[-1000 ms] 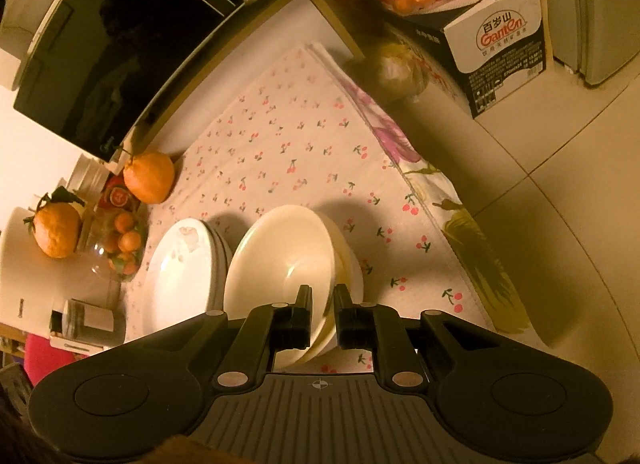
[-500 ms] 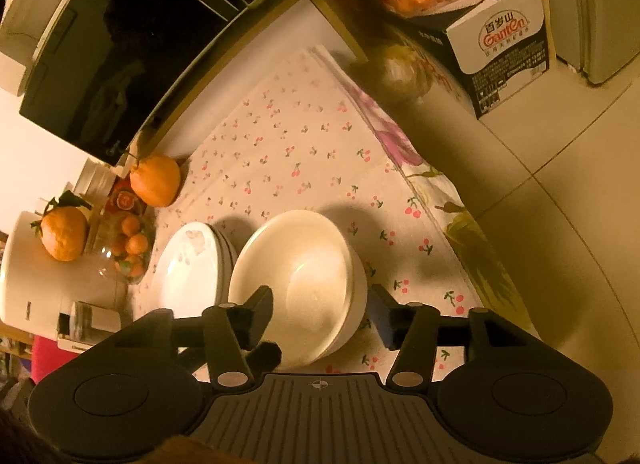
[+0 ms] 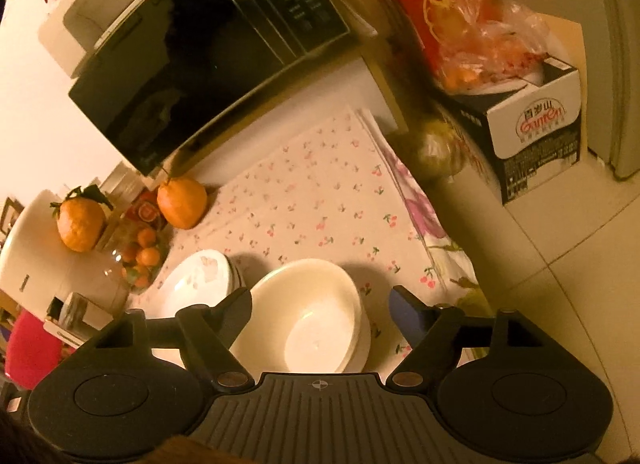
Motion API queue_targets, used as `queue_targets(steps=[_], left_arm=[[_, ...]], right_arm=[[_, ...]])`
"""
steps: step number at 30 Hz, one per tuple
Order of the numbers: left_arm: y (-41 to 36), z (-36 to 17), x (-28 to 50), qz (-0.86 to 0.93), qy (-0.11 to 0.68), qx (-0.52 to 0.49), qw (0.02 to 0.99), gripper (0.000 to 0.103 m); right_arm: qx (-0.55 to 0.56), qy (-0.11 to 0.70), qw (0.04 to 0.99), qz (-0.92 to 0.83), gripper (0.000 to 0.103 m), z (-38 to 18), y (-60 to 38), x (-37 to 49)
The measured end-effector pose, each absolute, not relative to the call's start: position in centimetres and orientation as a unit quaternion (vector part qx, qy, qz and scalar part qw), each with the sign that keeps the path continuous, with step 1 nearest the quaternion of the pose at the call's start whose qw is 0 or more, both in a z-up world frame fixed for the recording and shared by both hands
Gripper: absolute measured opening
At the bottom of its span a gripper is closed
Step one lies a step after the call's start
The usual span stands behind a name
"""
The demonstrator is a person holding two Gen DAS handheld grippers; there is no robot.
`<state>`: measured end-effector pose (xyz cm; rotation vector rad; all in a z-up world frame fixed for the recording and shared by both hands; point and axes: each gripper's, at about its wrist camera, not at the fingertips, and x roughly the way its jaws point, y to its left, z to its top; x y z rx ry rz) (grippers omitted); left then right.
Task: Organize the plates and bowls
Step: 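Lower the white bowl into the placed bowl and open both tools, then close the right tool on the rim of the nested bowls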
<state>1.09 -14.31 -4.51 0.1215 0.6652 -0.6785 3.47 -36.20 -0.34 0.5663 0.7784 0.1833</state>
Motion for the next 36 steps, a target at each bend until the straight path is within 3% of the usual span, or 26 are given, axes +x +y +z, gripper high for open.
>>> queue_targets(steps=[23, 28, 36], left_arm=[[-14.9, -6.0, 1.7, -0.325, 0.298, 0.09, 0.893, 0.094], [-15.1, -6.1, 1.5, -0.309, 0.301, 0.084, 0.898, 0.089], [-15.1, -6.3, 1.6, -0.306, 0.305, 0.091, 0.897, 0.087]], right_arm=[[0.28, 0.402, 0.87, 0.06, 0.076, -3.8, -35.4, 5.2], [0.283, 0.406, 0.867, 0.058, 0.064, -3.9, -35.0, 5.4], [0.266, 0.412, 0.869, 0.06, 0.035, -3.9, -34.4, 5.6]])
